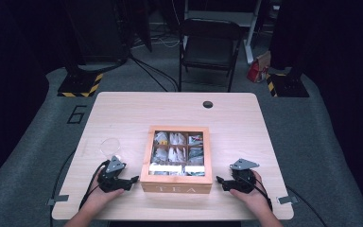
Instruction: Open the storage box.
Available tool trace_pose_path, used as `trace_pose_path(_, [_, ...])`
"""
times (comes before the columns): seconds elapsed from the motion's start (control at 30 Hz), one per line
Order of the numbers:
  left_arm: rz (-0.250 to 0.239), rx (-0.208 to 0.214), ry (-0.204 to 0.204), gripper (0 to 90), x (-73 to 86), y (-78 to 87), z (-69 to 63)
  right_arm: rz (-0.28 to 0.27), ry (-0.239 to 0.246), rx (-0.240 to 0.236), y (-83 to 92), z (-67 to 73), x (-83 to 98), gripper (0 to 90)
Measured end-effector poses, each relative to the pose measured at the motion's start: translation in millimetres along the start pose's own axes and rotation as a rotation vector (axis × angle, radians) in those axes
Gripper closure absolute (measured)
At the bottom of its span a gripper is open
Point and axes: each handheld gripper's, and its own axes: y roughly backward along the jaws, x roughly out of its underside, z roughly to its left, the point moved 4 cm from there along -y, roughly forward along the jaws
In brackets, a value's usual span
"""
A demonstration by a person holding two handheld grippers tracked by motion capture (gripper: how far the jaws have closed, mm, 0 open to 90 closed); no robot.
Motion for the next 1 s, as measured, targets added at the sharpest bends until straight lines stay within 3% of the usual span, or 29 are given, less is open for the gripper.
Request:
trace_pose_path(0.2, [0.006,0.021,0.024,25.1,-1.6,2.4,0.6,0.002,0.004,-0.012,3.3,0.0,-0.3,32.2])
trace_pose_path(0.3, [0.005,0.022,0.017,27.2,-3.2,5.0,0.6,0.005,0.004,-0.015,6.3,0.3,-1.4,33.9])
trace_pose_path(0.37, [-0.016,0.029,0.044,28.3,-7.0,9.5,-1.4,0.001,0.009,-0.018,9.3,0.1,-2.9,35.5])
trace_pose_path(0.63, [-0.023,0.052,0.033,34.9,-14.5,24.7,-9.0,-0.013,-0.009,-0.044,21.7,5.6,-8.4,42.4])
trace_pose_path(1.0, [-0.042,0.056,0.052,38.0,-18.9,39.0,-14.2,-0.031,0.024,-0.074,34.6,18.5,-15.2,46.4])
